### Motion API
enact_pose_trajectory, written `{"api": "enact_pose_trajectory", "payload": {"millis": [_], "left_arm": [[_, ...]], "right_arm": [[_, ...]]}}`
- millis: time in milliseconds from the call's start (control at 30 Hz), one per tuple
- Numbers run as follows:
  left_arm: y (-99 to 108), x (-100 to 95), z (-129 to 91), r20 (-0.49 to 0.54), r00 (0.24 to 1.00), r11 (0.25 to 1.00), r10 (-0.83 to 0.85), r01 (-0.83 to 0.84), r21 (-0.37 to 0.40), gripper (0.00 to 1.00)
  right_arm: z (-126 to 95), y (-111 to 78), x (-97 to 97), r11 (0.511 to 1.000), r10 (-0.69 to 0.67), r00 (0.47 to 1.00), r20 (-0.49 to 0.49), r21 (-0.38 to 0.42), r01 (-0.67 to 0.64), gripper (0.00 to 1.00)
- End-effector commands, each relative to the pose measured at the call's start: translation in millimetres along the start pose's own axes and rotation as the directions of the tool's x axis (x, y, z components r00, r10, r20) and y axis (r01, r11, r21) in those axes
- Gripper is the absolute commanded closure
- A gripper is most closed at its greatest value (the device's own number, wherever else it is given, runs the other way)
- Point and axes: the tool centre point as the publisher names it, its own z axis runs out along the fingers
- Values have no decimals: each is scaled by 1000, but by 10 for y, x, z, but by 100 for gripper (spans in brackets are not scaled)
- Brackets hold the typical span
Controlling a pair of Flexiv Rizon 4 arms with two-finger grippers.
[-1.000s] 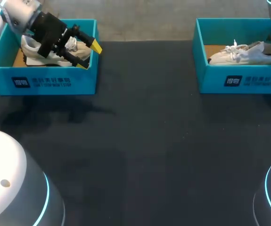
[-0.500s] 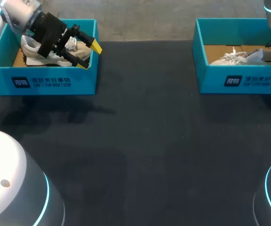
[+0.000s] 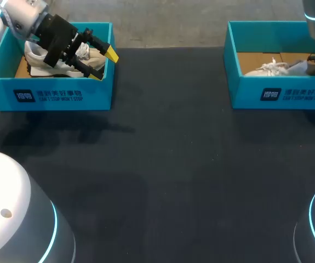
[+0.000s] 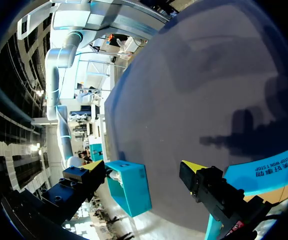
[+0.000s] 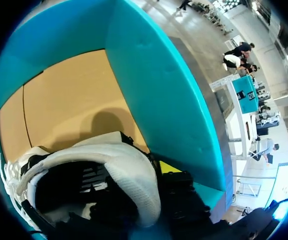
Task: Take the shoe out of the shoebox, open the shoe tongue, remove and reinsert the insole, then place the shoe into the shoebox
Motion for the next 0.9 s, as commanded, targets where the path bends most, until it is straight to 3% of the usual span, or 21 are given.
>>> {"api": "enact_pose_trajectory", "payload": {"millis": [33, 367, 400, 467, 500, 900], "left_arm": [[-9, -3, -1, -3, 1000, 1000, 1, -1, -1, 0], [-9, -3, -1, -3, 1000, 1000, 1, -1, -1, 0], [-9, -3, -1, -3, 1000, 1000, 1, -1, -1, 0], [-9, -3, -1, -3, 1000, 1000, 1, -1, -1, 0], [-9, -3, -1, -3, 1000, 1000, 1, -1, -1, 0], [-9, -3, -1, -3, 1000, 1000, 1, -1, -1, 0]], "right_arm": [[-65, 22, -11, 1000, 13, 1000, 6, -5, -13, 4], [-328, -30, -116, 999, 32, 999, -25, -34, -32, 2], [-448, -44, -137, 998, 38, 998, -52, -40, -40, 0], [-464, -46, -139, 998, 39, 998, -57, -40, -41, 0], [-594, -65, -155, 998, 43, 996, -81, -44, -46, 0], [-1153, -255, -162, 994, -37, 971, -235, -113, 11, 0]]}}
